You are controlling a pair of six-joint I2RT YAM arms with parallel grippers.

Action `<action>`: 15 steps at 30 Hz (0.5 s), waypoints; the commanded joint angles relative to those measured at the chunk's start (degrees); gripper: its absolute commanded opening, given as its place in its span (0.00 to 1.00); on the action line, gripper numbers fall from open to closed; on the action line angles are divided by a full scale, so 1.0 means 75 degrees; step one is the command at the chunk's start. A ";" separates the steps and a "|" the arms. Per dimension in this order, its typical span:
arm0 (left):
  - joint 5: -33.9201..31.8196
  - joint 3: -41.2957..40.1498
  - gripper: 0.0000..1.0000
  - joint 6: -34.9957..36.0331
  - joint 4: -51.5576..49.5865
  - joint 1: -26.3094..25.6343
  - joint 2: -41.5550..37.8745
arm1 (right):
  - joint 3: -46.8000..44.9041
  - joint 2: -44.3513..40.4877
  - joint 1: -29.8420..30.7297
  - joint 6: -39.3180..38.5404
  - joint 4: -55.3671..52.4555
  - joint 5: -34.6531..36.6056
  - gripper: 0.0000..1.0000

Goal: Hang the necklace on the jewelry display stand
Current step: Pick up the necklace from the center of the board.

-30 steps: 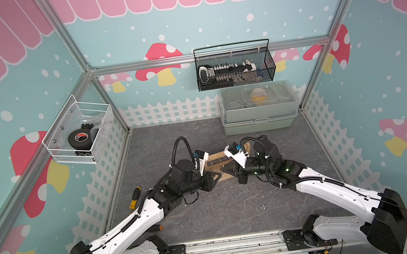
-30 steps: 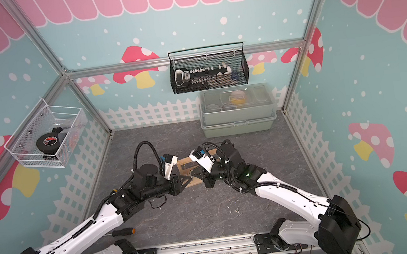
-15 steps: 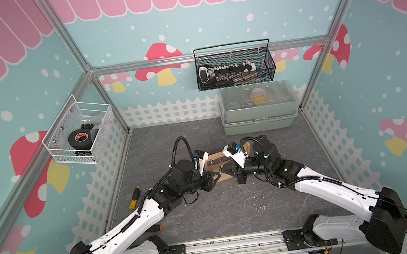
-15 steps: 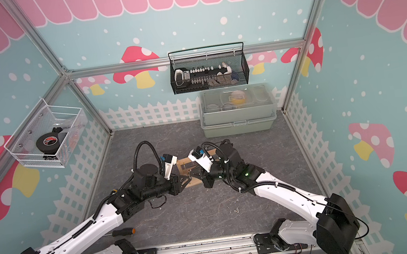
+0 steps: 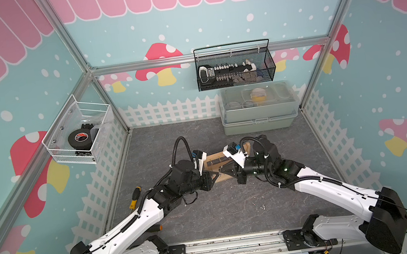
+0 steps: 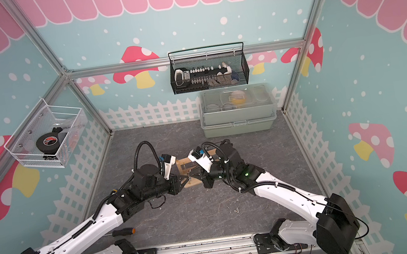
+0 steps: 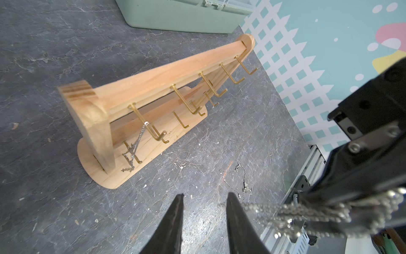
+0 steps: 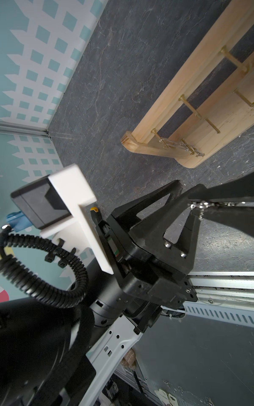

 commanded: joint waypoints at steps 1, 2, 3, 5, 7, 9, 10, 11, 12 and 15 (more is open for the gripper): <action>0.0106 0.0050 0.33 0.0265 -0.0097 0.0020 -0.0105 | -0.0104 0.0078 -0.0043 0.0059 0.0217 0.0039 0.04; 0.0053 0.0028 0.33 0.0278 -0.0198 0.0006 -0.0164 | -0.0100 0.0082 -0.0042 0.0066 0.0221 0.0089 0.04; -0.0004 -0.0005 0.33 0.0290 -0.0253 -0.0006 -0.0231 | -0.0093 0.0070 -0.0052 0.0050 0.0205 0.0082 0.04; -0.0094 -0.0074 0.33 0.0280 -0.0365 -0.0017 -0.0400 | -0.0071 0.0082 -0.0053 0.0027 0.0187 0.0047 0.04; -0.0125 -0.0114 0.33 0.0263 -0.0392 -0.0013 -0.0519 | -0.0063 0.0082 -0.0054 -0.0006 0.0159 0.0032 0.04; -0.0091 -0.0083 0.34 0.0273 -0.0417 -0.0010 -0.0502 | -0.0063 0.0104 -0.0054 -0.0005 0.0177 -0.0001 0.04; -0.0076 -0.0059 0.33 0.0287 -0.0416 -0.0007 -0.0459 | -0.0065 0.0109 -0.0052 0.0000 0.0197 -0.0023 0.04; -0.0061 -0.0025 0.34 0.0298 -0.0414 -0.0007 -0.0392 | -0.0068 0.0124 -0.0054 0.0022 0.0235 -0.0049 0.04; -0.0041 0.0011 0.33 0.0313 -0.0404 -0.0011 -0.0322 | -0.0061 0.0138 -0.0054 0.0044 0.0278 -0.0070 0.04; 0.0011 0.0096 0.33 0.0344 -0.0346 -0.0047 -0.0160 | -0.0050 0.0163 -0.0053 0.0092 0.0336 -0.0108 0.04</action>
